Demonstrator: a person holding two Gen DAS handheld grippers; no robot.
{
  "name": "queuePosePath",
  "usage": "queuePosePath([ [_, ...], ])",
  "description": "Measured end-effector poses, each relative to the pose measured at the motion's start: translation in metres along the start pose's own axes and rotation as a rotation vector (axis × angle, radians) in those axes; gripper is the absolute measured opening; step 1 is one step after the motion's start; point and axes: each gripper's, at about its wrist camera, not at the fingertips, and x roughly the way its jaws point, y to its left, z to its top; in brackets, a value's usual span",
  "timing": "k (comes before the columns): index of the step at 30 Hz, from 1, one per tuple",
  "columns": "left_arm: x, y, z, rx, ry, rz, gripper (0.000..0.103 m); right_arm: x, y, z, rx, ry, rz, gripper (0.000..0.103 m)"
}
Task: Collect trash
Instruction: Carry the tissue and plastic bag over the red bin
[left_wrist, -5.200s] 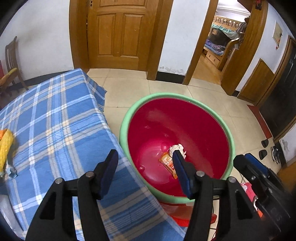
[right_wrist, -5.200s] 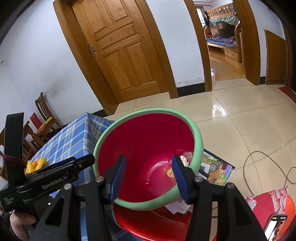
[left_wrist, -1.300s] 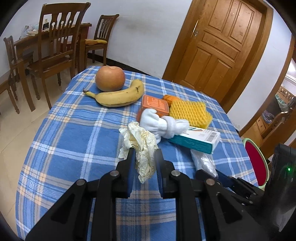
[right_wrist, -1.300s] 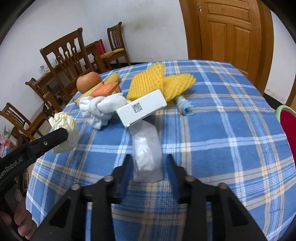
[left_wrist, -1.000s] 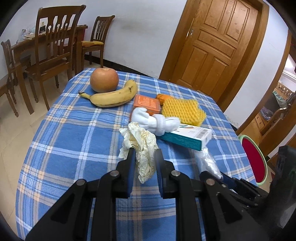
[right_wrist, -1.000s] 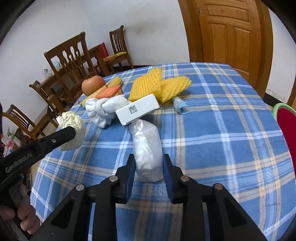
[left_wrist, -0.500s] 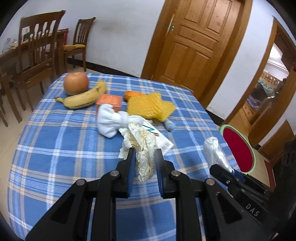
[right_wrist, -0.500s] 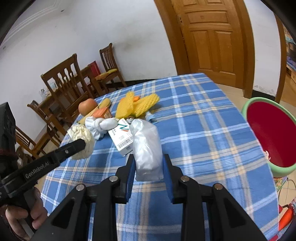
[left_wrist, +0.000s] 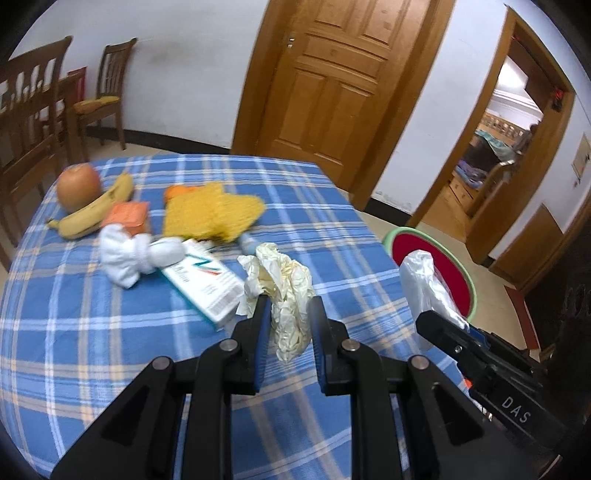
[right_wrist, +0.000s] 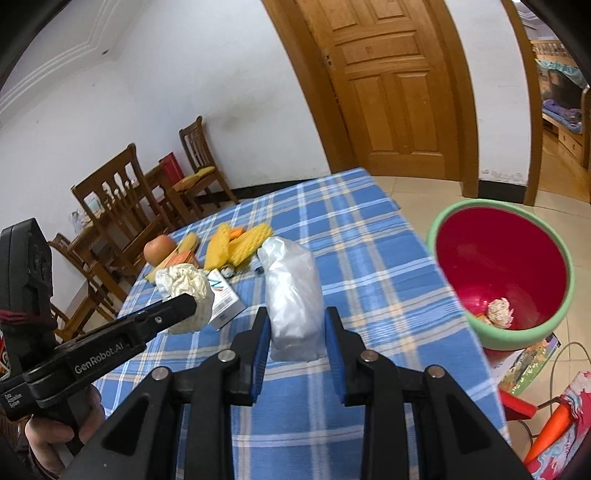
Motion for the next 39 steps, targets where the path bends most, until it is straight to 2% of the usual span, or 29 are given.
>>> queuePosePath([
  [11,0.020,-0.055,0.014,0.098,0.020,-0.064,0.020,-0.024,-0.040,0.009,0.060,-0.061,-0.075,0.032],
  [25,0.054,-0.123,0.019,0.221,0.065,-0.105,0.020,-0.042,-0.101,0.011,0.159,-0.100,-0.150,0.032],
  [39,0.118,-0.182,0.005,0.305,0.153,-0.158,0.020,-0.040,-0.162,0.001,0.258,-0.089,-0.227,0.032],
])
